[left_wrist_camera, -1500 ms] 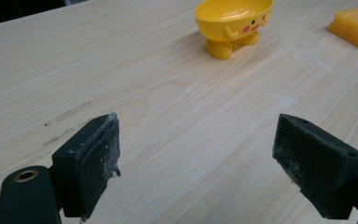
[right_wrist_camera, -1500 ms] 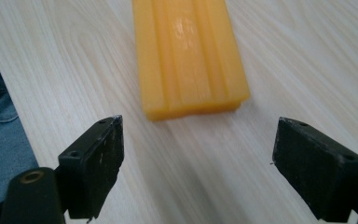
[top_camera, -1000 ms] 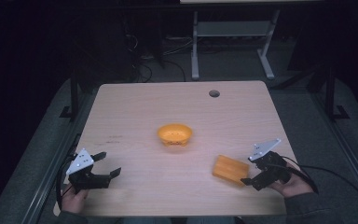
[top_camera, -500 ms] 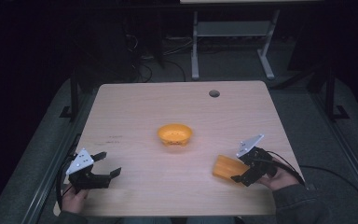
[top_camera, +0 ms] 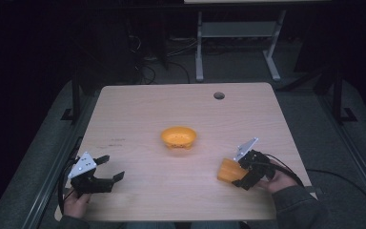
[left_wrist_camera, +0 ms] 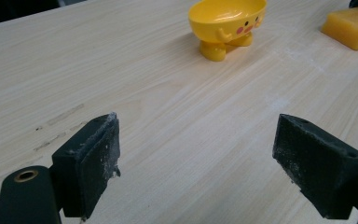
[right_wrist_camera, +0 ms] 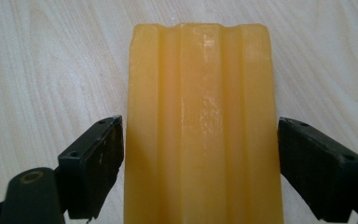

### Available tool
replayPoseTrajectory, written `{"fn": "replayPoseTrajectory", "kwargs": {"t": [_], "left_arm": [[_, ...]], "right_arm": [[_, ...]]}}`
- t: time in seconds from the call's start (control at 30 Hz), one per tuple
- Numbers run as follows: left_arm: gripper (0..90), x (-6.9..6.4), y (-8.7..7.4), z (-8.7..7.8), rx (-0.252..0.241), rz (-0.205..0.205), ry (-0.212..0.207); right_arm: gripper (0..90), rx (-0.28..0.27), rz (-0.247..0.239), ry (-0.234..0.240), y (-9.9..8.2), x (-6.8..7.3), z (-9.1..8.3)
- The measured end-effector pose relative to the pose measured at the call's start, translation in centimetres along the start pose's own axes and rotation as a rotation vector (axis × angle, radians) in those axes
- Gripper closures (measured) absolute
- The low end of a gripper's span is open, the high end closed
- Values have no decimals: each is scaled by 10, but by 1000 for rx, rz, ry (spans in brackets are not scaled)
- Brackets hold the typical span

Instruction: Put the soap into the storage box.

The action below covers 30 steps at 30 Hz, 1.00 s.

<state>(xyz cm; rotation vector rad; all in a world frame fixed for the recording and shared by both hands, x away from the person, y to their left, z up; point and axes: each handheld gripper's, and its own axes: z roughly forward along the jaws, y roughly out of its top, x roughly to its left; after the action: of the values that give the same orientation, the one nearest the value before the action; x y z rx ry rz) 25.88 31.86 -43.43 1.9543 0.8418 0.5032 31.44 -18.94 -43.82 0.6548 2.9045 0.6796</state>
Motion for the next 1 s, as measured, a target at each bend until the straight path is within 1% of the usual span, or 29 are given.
{"fn": "replayPoseTrajectory", "kwargs": {"t": [0.1,0.13,0.33,0.47,0.5,0.53,0.73,0.9,1.0], "left_arm": [[143,0,0,0,2,1,1],[143,0,0,0,2,0,1],[143,0,0,0,-1,-1,1],[143,0,0,0,-4,0,1],[143,0,0,0,-4,-1,1],[143,0,0,0,-5,-1,1],[143,0,0,0,-6,-1,0],[143,0,0,0,-6,-3,1],[143,0,0,0,-7,-2,2]], "right_arm": [[159,2,2,4,1,0,2],[159,16,2,4,2,-1,5],[161,32,-3,8,5,-1,10],[169,53,-9,4,6,-1,15],[169,53,-9,4,6,-1,15],[188,58,-7,4,6,-1,16],[194,75,-15,-3,7,0,19],[197,76,-10,0,8,0,19],[203,83,-15,-8,9,1,19]]}}
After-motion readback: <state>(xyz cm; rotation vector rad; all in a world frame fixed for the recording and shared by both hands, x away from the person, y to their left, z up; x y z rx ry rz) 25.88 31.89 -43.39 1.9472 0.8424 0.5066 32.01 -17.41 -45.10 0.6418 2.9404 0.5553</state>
